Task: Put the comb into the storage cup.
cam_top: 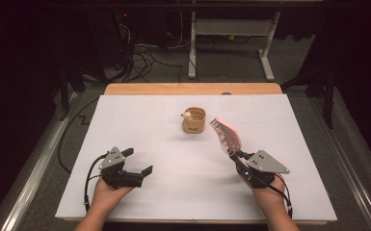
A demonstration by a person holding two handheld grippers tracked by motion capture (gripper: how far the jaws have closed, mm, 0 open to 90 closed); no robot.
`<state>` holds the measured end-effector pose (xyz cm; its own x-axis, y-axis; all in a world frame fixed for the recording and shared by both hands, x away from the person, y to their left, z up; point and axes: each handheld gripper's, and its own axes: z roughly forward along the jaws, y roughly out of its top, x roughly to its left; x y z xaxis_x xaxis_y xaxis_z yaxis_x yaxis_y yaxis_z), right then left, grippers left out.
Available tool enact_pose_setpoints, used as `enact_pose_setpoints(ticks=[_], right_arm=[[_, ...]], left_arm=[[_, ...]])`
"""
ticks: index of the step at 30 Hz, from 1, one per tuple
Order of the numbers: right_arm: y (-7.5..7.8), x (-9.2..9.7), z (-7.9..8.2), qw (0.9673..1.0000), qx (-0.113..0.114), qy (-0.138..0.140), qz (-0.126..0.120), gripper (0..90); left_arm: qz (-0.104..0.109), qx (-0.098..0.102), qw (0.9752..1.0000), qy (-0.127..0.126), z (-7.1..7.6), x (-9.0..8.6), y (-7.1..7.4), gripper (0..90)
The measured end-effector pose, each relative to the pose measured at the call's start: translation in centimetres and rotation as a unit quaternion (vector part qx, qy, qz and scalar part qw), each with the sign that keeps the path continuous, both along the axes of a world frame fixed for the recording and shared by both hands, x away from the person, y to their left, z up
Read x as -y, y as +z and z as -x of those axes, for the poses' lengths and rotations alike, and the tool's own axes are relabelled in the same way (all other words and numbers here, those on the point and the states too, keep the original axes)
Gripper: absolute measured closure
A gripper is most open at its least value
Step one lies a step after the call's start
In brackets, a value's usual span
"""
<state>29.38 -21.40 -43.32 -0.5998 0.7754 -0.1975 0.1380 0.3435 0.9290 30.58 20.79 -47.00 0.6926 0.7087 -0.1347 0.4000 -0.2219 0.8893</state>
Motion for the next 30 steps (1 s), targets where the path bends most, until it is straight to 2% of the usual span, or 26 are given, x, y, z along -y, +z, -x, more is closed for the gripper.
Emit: enact_pose_setpoints(ticks=[6,12,18,19,28,30], right_arm=[[-0.1,0.6,-0.1,0.9996,-0.012,-0.003,-0.027,81.6],[-0.3,0.9,-0.4,0.9989,-0.018,-0.002,-0.043,81.6],[-0.3,1.1,-0.5,0.9977,-0.025,-0.004,-0.063,81.6],[-0.3,1.2,-0.5,0.9968,-0.028,-0.005,-0.075,81.6],[-0.4,1.3,-0.7,0.9943,-0.032,-0.007,-0.101,81.6],[-0.4,1.2,-0.8,0.9951,-0.026,-0.013,-0.094,81.6]], left_arm=[[0.008,0.0,1.0,0.003,0.1,-0.5,0.0,0.0],[0.011,0.001,0.9999,0.003,0.2,-0.6,0.1,0.1],[0.008,0.004,1.0,-0.001,0.3,-0.5,0.1,0.1],[0.007,0.005,1.0,-0.003,0.3,-0.5,0.1,0.1],[0.0,0.01,0.9999,-0.009,0.4,-0.2,-0.1,0.0],[-0.003,0.011,0.9999,-0.011,0.4,-0.1,-0.1,0.0]])
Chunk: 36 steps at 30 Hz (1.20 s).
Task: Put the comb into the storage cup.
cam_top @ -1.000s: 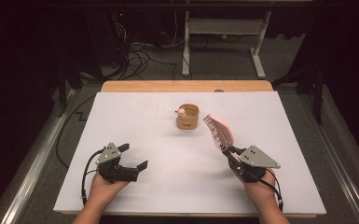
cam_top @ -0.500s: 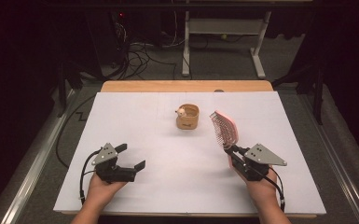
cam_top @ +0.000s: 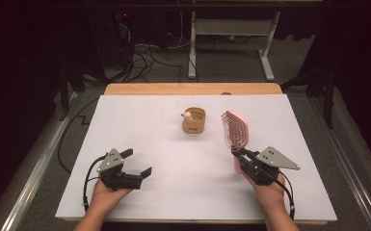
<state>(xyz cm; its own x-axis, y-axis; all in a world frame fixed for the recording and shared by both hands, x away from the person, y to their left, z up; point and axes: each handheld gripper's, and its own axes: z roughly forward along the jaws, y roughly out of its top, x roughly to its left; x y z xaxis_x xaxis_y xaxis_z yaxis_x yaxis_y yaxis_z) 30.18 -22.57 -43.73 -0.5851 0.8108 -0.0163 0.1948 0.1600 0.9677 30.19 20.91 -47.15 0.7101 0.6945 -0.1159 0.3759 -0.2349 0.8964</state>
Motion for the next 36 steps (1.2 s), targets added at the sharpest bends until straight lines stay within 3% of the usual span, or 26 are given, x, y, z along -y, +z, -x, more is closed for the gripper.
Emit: enact_pose_setpoints(ticks=[18,31,36], right_arm=[[0.1,-1.5,-1.8,0.9999,0.001,-0.011,-0.009,81.6],[1.5,-3.0,-3.8,0.9998,0.006,-0.012,-0.013,81.6],[2.0,-3.7,-4.9,0.9997,0.003,-0.011,-0.02,81.6]], left_arm=[[0.012,0.005,0.9999,-0.009,-0.2,0.1,-0.1,0.0],[0.02,0.0,0.9997,-0.012,-0.1,0.1,0.0,0.0],[0.012,0.004,0.9998,-0.015,-0.1,0.1,0.0,0.0]])
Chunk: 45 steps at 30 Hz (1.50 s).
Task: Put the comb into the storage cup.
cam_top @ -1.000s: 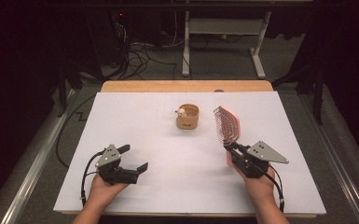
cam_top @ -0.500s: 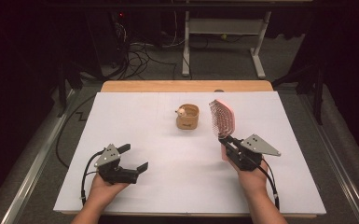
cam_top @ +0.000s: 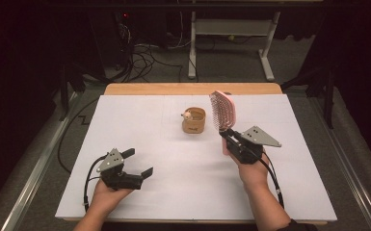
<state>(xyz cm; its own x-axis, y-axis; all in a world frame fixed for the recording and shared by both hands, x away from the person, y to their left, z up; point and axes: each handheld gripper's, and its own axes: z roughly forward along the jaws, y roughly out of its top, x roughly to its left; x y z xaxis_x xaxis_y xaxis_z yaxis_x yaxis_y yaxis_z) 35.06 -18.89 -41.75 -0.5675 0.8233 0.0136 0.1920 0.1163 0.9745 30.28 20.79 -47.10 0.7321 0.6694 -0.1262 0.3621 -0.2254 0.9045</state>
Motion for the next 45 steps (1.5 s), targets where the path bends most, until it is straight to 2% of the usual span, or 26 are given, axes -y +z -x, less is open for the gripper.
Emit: enact_pose_setpoints(ticks=[17,23,26,31,38,41,45], right_arm=[[1.3,-1.4,-1.9,0.9998,0.003,-0.001,-0.017,81.6],[1.7,-1.9,-2.8,0.9998,0.002,-0.004,-0.021,81.6],[1.8,-2.1,-3.3,0.9997,0.004,-0.004,-0.023,81.6],[1.9,-2.6,-4.2,0.9995,0.002,-0.004,-0.032,81.6],[2.4,-3.4,-5.7,0.9996,0.003,-0.007,-0.028,81.6],[2.7,-3.8,-6.3,0.9996,0.004,-0.008,-0.028,81.6],[3.0,-4.1,-7.1,0.9992,0.006,-0.01,-0.038,81.6]], left_arm=[[-0.002,0.019,0.9998,0.005,0.3,-0.1,0.2,0.0],[-0.013,0.017,0.9998,-0.003,0.3,0.0,0.0,0.0],[-0.006,0.017,0.9998,-0.001,0.3,-0.1,0.1,0.0],[-0.009,0.018,0.9998,0.004,0.3,-0.2,0.1,0.0],[-0.002,0.015,0.9999,0.001,0.2,-0.3,0.2,0.0],[-0.005,0.012,0.9999,0.0,0.2,-0.3,0.1,0.0],[-0.004,0.01,0.9999,-0.003,0.1,-0.3,0.0,0.0]])
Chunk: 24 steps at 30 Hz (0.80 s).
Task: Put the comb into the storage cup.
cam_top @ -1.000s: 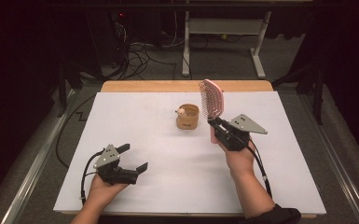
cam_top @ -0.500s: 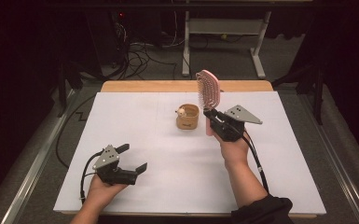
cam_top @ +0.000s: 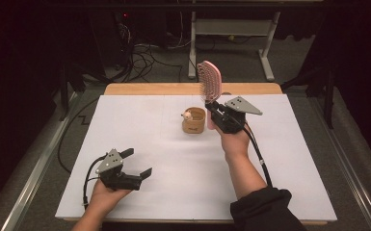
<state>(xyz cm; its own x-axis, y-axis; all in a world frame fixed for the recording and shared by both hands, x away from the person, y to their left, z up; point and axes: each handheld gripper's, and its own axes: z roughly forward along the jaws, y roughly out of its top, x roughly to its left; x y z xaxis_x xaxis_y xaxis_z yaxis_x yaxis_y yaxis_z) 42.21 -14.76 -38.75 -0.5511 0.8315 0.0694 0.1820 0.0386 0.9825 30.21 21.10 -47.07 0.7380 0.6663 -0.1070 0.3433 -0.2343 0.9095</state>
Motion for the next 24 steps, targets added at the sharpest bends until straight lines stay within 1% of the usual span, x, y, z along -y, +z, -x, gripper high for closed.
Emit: enact_pose_setpoints(ticks=[2,8,11,15,21,24], right_arm=[[0.1,-0.2,-0.3,1.0,-0.001,0.0,-0.005,81.6],[0.1,-1.0,-1.3,1.0,-0.001,0.001,-0.006,81.6],[0.1,-1.3,-1.6,1.0,-0.002,0.001,-0.005,81.6],[0.2,-1.5,-1.9,1.0,-0.001,-0.001,-0.007,81.5],[0.2,-1.9,-2.5,1.0,-0.001,-0.002,-0.009,81.6],[0.3,-2.1,-2.9,0.9999,0.001,-0.002,-0.01,81.6]], left_arm=[[-0.004,-0.001,1.0,-0.001,0.0,0.0,0.0,0.0],[0.004,0.004,1.0,0.003,0.0,-0.1,0.1,0.0],[0.007,0.003,1.0,0.001,0.0,-0.1,0.1,0.0],[0.007,0.002,1.0,0.0,0.1,-0.1,0.2,0.0],[0.008,0.008,0.9999,0.001,0.3,-0.2,0.3,0.0],[0.009,0.005,0.9999,-0.002,0.3,-0.2,0.3,0.0]])
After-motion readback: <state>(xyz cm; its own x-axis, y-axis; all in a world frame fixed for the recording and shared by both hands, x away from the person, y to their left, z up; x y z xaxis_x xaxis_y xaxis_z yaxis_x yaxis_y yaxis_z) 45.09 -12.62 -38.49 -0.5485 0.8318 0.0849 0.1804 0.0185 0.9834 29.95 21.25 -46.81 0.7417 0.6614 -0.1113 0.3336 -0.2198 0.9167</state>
